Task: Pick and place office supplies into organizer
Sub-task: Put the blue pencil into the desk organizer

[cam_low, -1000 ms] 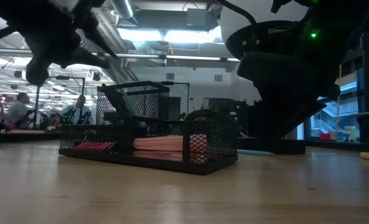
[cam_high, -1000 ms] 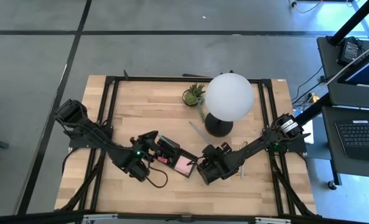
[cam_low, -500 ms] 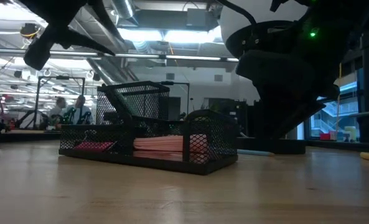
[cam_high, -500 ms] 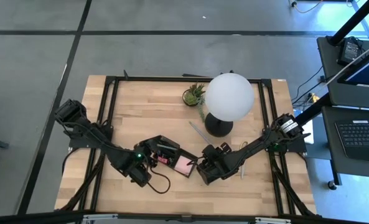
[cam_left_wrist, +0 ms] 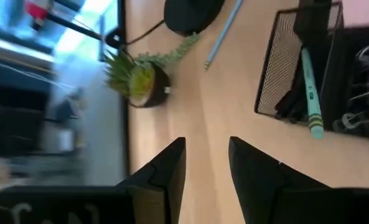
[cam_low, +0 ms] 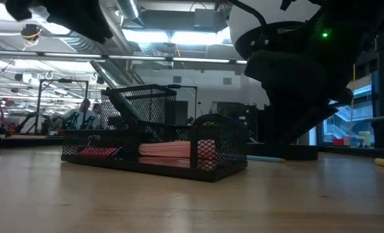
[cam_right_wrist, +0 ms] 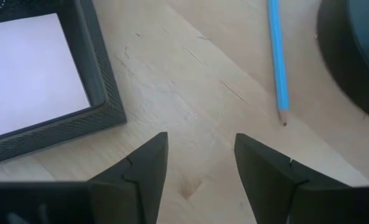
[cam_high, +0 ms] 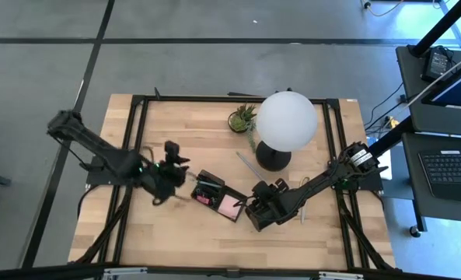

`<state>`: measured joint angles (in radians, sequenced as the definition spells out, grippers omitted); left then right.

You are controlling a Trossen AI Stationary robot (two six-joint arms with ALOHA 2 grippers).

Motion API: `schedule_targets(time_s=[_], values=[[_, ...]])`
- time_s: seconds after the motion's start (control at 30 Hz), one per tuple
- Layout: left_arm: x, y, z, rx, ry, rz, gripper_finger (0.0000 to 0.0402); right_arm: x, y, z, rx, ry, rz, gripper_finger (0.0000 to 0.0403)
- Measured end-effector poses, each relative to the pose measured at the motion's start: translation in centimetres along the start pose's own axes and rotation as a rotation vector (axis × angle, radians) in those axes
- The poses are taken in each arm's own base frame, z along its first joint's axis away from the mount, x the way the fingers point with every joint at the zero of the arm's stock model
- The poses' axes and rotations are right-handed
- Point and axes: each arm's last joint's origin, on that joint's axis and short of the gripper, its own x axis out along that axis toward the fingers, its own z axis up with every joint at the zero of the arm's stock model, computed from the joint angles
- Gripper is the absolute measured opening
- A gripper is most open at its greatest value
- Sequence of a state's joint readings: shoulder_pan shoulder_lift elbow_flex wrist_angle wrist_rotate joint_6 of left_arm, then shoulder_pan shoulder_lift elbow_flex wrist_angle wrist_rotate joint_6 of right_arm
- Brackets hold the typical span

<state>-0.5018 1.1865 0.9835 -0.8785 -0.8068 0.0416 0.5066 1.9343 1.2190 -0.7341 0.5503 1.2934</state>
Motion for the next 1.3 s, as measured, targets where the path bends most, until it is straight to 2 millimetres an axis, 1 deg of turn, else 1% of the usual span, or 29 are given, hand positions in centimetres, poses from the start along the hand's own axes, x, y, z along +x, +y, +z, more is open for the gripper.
schedule_targets(time_s=[0.1,0.17,0.33,0.47,0.63,0.77,0.83,0.93,1.07,1.17,1.23,1.3], values=[[-0.4,1.7,-1.5,-0.111,-0.056,-0.044,0.0116,0.0,0.0,0.0,-0.013,-0.001,0.004,0.0188],[-0.6,2.7,-2.3,-0.183,-0.134,-0.053,0.0116,0.0,0.1,0.1,-0.009,-0.003,0.011,0.0188],[-0.5,4.1,-4.1,-0.294,-0.371,-0.151,0.0114,0.1,0.5,0.4,0.002,-0.015,0.048,0.0188],[0.1,4.5,-5.8,-0.356,-0.491,-0.21,0.0101,0.2,0.4,0.5,-0.027,0.012,0.05,0.0188],[1.6,4.3,-7.8,-0.435,-0.531,-0.234,0.0083,0.2,0.1,0.3,-0.045,0.021,0.023,0.0188],[2.9,4.1,-8.6,-0.468,-0.557,-0.268,0.0076,-0.1,-0.2,-0.2,-0.079,0.034,-0.016,0.0188],[3.5,4.0,-9.0,-0.481,-0.574,-0.265,0.0077,-0.6,-0.4,-0.2,-0.083,0.036,-0.018,0.0188],[4.1,3.9,-9.4,-0.494,-0.563,-0.248,0.008,-2.1,-0.9,0.0,-0.082,0.017,-0.015,0.0188],[4.8,3.5,-10.1,-0.505,-0.532,-0.226,0.0081,-4.8,-2.5,0.3,-0.075,-0.095,-0.066,0.0188],[5.2,3.5,-10.5,-0.528,-0.49,-0.147,0.0078,-6.4,-3.5,0.2,-0.061,-0.179,-0.107,0.0188],[5.4,3.5,-10.7,-0.561,-0.446,-0.108,0.0077,-7.0,-3.9,0.1,-0.052,-0.214,-0.117,0.0188],[5.4,3.4,-10.8,-0.603,-0.423,-0.104,0.0077,-7.1,-3.9,-0.1,-0.039,-0.219,-0.116,0.0188]])
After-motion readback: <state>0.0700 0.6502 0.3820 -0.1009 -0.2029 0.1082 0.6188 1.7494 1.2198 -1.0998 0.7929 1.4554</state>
